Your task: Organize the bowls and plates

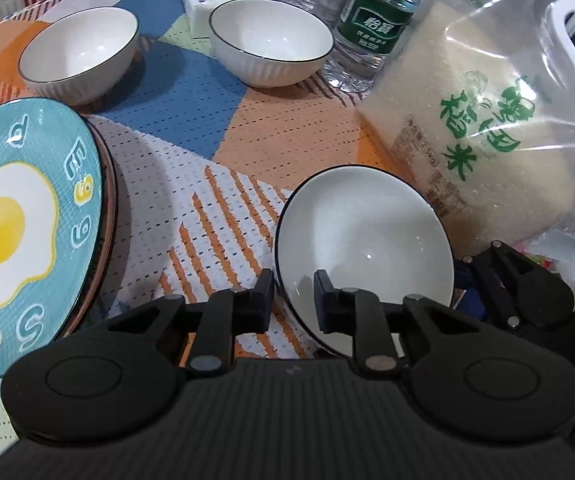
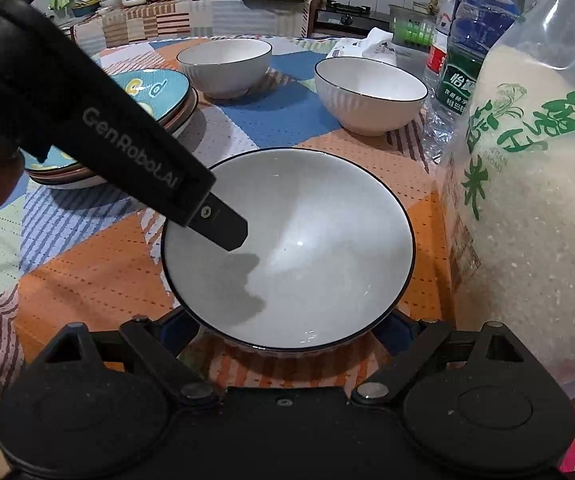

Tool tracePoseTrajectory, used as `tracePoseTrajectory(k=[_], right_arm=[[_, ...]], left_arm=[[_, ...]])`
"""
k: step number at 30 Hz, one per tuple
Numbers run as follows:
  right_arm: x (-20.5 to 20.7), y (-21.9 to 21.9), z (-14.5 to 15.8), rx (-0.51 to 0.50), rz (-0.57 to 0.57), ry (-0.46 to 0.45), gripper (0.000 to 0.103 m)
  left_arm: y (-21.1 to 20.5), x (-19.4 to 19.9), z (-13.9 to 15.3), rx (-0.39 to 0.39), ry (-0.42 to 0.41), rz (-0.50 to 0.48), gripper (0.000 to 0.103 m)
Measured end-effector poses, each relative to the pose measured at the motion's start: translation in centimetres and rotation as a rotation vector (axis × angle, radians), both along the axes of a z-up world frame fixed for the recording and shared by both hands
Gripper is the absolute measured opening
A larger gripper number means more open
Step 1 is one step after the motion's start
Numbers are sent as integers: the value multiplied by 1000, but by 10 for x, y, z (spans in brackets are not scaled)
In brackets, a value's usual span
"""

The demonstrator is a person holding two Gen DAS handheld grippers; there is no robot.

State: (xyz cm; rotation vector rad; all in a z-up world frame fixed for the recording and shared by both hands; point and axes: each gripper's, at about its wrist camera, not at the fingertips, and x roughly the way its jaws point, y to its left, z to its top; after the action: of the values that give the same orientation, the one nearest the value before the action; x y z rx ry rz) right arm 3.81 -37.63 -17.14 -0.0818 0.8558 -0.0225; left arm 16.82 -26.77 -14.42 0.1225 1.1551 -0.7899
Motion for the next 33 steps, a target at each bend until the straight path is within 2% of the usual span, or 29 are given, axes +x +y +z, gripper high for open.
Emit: tracePoseTrajectory(k=[2, 12, 20, 26, 33], right_arm=[[1, -2, 1, 16, -5, -5, 94], [4, 4, 8, 60, 27, -13, 93], [21, 23, 23, 22, 113, -50, 93], [42, 28, 20, -27, 198, -72, 93], [57, 25, 6, -33, 243, -83, 93]], left_arm=[[1, 1, 0, 3, 10, 8, 14], [27, -3, 15, -1, 4, 54, 13], [49, 10, 26, -4, -22, 120, 13], [54, 26, 17, -4, -10, 166, 14], [48, 36, 8, 48, -9, 177, 13]])
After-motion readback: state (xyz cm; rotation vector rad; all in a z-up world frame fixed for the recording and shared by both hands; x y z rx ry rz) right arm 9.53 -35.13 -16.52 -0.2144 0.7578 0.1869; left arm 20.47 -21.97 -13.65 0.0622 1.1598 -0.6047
